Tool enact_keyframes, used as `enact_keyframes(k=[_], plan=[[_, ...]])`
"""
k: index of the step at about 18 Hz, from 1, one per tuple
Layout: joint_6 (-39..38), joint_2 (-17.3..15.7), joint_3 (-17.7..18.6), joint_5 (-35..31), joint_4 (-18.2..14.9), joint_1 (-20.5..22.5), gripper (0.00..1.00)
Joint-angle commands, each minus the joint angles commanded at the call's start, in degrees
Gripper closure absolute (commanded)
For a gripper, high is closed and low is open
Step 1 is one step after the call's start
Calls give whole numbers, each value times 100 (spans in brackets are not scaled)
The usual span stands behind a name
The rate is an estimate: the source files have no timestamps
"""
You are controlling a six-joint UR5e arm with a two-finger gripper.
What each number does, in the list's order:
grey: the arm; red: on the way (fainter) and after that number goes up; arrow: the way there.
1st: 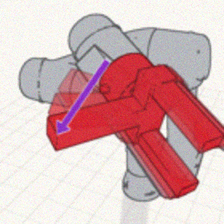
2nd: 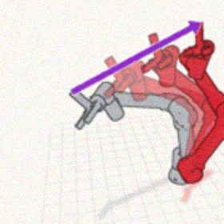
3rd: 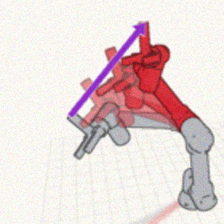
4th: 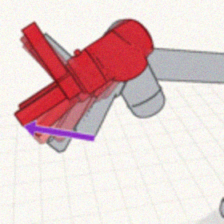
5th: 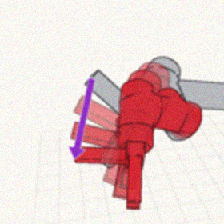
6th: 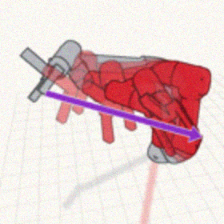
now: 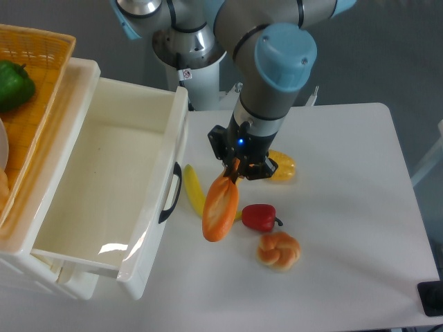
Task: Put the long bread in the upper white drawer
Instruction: 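Carry the bread loaf over the open white drawer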
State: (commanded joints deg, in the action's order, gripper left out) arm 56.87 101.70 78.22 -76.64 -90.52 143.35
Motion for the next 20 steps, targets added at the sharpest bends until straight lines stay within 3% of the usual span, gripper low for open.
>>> enact_keyframes(k=[3,7,10,20], plan=[[-96,-141,-9,17,-185,-17,100],[-343,-457,17,579,-203,-18,100],[-518,-659,70,633,-255,-166,100],[-1388,-748,62,677,-185,-984,100]])
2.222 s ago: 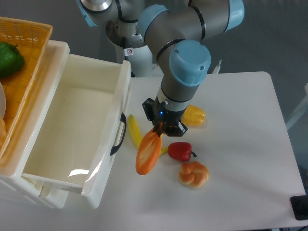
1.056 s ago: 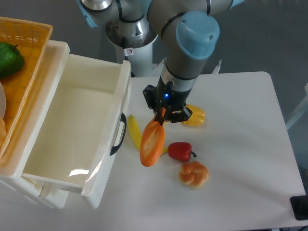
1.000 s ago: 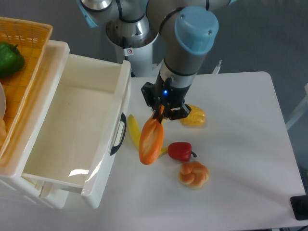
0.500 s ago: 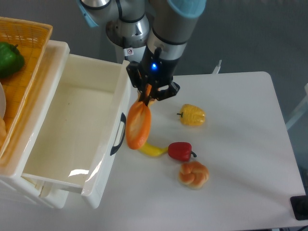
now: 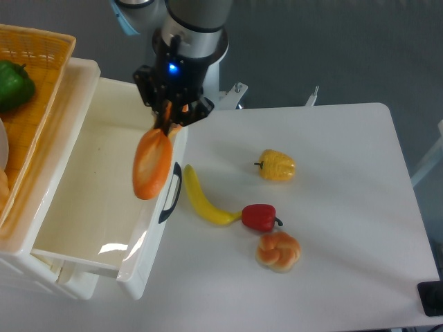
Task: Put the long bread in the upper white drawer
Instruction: 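Carry the bread loaf over the open white drawer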
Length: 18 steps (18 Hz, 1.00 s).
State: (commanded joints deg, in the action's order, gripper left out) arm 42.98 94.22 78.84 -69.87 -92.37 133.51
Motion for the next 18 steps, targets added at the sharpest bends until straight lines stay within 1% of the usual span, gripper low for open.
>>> enact_keyframes(k=[2,5,8,9,12,13,18], plan=[[-44,18,9,0,35,-71,100],[-53,88,44,0,123,-158,96],[-45,176,44,-9,175,-299,75],[-44,202,53,0,306,-308,65],[-53,299,62,-9,465,-449,60],[-53,325,62,-9,518,-466,53],[-45,387,62,-9,563,-519,53]])
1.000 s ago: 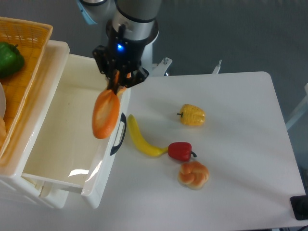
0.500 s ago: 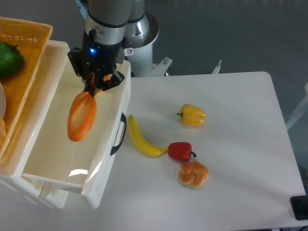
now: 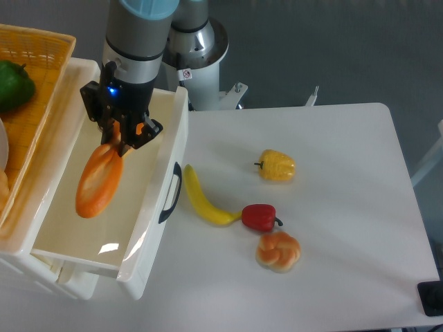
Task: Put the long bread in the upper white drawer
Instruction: 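Lower the bread into the drawer and open the gripper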
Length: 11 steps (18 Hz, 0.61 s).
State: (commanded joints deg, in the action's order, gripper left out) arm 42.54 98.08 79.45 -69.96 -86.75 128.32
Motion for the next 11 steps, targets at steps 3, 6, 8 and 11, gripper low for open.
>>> enact_keyframes(k=[3,6,8,11], plan=[[18,70,0,-9,0,-53,47],[70,106,9,-26,140,-53,19],[79,97,44,-35,246,-44,4],[62,97,53,-62,369,-44,1]])
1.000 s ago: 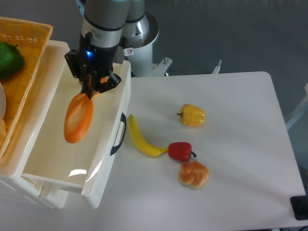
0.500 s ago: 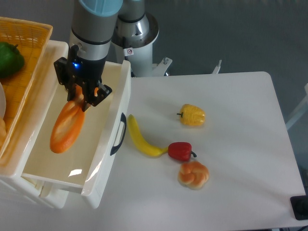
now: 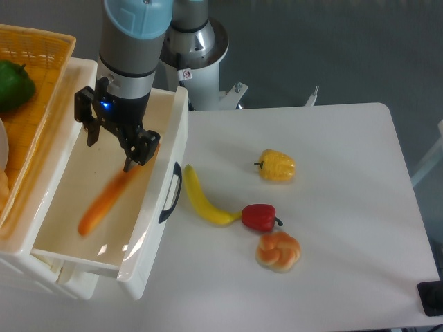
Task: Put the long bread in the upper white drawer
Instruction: 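Lower the bread into the drawer and open the gripper, then raise the open gripper up out of the drawer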
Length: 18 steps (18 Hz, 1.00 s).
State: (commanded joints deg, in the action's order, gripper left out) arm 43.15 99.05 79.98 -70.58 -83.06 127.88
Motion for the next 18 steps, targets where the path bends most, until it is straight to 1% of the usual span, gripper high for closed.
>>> enact_keyframes(k=[6,10,13,15,17,18], plan=[[18,0,9,0,26,61,1],[114,17,0,-97,35,430,0],[202,9,114,-123,132,685,0],[421,9,158,-123,114,913,0],[562,26,237,-280,149,1080,0],[597,44,272,-481,210,1168,0]])
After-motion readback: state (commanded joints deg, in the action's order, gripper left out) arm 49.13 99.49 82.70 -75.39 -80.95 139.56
